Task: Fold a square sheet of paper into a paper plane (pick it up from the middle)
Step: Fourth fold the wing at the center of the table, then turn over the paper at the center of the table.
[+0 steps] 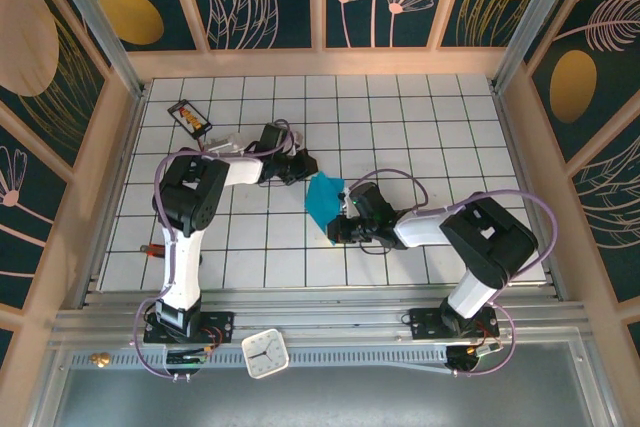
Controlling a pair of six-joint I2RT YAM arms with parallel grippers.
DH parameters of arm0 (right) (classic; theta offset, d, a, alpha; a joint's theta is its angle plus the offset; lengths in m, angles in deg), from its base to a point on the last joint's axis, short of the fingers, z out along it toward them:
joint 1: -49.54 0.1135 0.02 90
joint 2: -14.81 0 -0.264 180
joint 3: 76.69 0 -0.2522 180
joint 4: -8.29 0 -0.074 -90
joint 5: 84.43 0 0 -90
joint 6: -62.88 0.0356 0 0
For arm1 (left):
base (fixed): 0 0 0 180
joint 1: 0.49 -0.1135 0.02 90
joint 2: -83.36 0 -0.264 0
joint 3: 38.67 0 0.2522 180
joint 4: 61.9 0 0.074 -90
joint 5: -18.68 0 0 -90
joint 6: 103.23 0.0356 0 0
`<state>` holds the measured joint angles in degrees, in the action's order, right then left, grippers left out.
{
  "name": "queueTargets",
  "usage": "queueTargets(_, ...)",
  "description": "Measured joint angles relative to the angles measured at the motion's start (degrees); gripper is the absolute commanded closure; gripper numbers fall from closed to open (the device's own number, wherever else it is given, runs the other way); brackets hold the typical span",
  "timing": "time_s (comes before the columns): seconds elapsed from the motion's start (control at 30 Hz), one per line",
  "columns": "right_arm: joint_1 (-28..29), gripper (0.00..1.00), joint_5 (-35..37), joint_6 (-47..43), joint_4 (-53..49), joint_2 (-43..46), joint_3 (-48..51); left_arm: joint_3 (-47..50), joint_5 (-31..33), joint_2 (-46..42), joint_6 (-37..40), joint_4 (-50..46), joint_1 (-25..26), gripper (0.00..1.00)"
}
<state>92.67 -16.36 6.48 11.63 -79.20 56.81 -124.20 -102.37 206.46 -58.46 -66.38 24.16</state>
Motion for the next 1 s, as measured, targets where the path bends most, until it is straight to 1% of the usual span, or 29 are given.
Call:
queueTargets(0.07,0.00,1.00,0.00,-0.09,-0.90,0.44,0.00,-1.33,1.29,0.31,0.50,-0.55,-0.39,0.87)
queueTargets(0.17,0.00,1.00,0.46,-0.87,-3.58,1.70,-0.22,-1.55,3.23,-0.31,1.16,-0.52,-1.40,0.76)
queueTargets(0.27,-0.17,1.00,1.44,-3.08,-9.20,5.01,-0.24,3.74,4.28,-4.98,0.63,1.11,-2.05,0.68)
queueTargets(0.37,-1.99,0.90,0.87,-4.37,-12.35,11.65,0.76,13.25,4.11,-13.57,-1.11,3.87,-2.14,0.65)
queueTargets(0.43,-5.75,0.81,-0.55,-4.22,-11.41,16.96,1.55,19.34,3.10,-18.97,-2.84,6.75,-1.90,0.63)
queueTargets(0.47,-7.85,0.79,-1.01,-3.69,-10.27,18.14,1.57,21.53,2.75,-20.74,-3.54,8.02,-1.73,0.63)
queueTargets(0.53,-11.72,0.75,-1.97,-2.89,-8.02,17.20,0.83,24.65,2.08,-22.97,-4.63,9.49,-1.01,0.62)
queueTargets(0.6,-13.86,0.73,-1.77,-2.60,-7.50,12.66,-1.44,26.40,1.46,-23.50,-5.44,10.51,-0.15,0.62)
queueTargets(0.7,-14.16,0.70,-1.31,-2.60,-7.02,6.62,-3.63,27.43,1.01,-23.50,-5.92,10.69,0.52,0.61)
queueTargets(0.77,-14.16,0.69,-1.38,-2.58,-6.84,4.63,-4.04,27.54,0.98,-23.50,-6.10,10.67,0.55,0.62)
queueTargets(0.87,-14.14,0.69,-1.92,-2.34,-5.84,2.82,-4.22,27.54,1.03,-23.50,-6.12,11.13,0.55,0.62)
queueTargets(1.0,-13.79,0.70,-2.32,-1.84,-4.20,2.47,-4.20,27.54,0.87,-23.37,-6.12,11.37,0.55,0.62)
